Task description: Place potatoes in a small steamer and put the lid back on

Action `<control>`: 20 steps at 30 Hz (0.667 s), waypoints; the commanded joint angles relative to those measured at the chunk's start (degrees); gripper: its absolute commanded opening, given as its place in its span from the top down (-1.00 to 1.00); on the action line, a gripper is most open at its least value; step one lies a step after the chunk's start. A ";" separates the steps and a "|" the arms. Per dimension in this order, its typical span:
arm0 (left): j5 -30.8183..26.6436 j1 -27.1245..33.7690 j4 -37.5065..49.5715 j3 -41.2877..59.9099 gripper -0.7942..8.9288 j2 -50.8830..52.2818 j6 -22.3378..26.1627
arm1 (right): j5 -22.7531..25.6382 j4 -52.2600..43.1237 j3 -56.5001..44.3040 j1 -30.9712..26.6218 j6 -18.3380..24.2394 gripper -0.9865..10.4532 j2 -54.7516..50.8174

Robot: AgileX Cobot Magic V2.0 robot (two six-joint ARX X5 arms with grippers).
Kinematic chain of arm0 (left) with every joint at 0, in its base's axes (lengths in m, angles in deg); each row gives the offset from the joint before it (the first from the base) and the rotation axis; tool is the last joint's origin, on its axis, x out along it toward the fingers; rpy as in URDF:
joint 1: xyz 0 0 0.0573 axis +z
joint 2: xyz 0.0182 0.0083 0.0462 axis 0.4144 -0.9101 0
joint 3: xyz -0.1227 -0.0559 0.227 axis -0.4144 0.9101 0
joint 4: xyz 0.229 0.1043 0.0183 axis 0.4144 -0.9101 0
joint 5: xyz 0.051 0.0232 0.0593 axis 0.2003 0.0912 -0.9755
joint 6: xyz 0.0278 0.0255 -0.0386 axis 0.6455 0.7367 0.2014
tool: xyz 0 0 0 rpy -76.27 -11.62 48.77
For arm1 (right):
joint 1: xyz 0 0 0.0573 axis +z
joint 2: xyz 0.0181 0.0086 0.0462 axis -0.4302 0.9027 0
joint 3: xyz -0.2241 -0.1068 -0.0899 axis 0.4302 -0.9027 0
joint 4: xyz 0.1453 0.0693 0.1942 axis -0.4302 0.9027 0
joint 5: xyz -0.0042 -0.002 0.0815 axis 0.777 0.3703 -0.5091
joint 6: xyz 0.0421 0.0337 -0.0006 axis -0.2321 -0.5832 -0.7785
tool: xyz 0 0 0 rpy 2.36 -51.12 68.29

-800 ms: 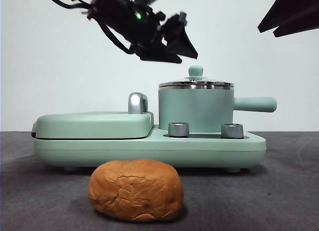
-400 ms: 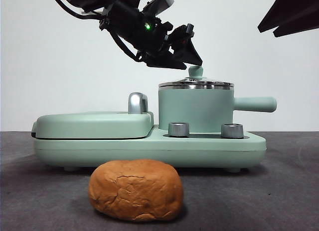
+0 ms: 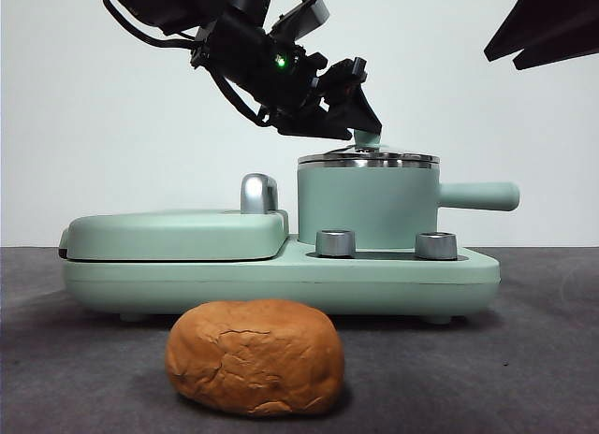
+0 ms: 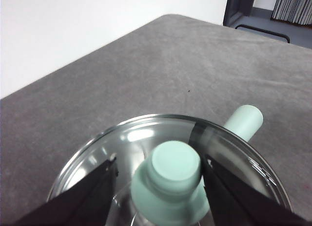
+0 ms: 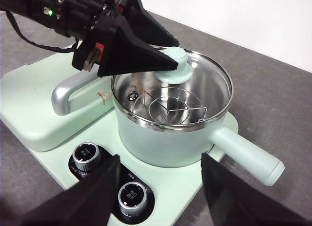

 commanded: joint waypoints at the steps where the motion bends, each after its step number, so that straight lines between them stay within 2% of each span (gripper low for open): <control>1: -0.09 -0.66 1.64 -1.53 0.26 -1.46 0.59 | -0.13 -0.61 1.14 0.26 -0.96 0.36 0.39; 17: -0.09 -1.44 2.64 -1.53 0.27 -3.39 -0.15 | -0.13 -0.55 1.14 0.26 -0.98 0.36 0.39; 18: -0.11 -1.51 2.78 -1.53 0.29 -3.39 -0.04 | -0.13 -0.55 1.14 0.26 -0.98 0.36 0.39; 20: -0.11 -1.51 3.08 -1.53 0.47 -3.39 -0.02 | -0.13 -0.55 1.14 0.26 -0.98 0.36 0.39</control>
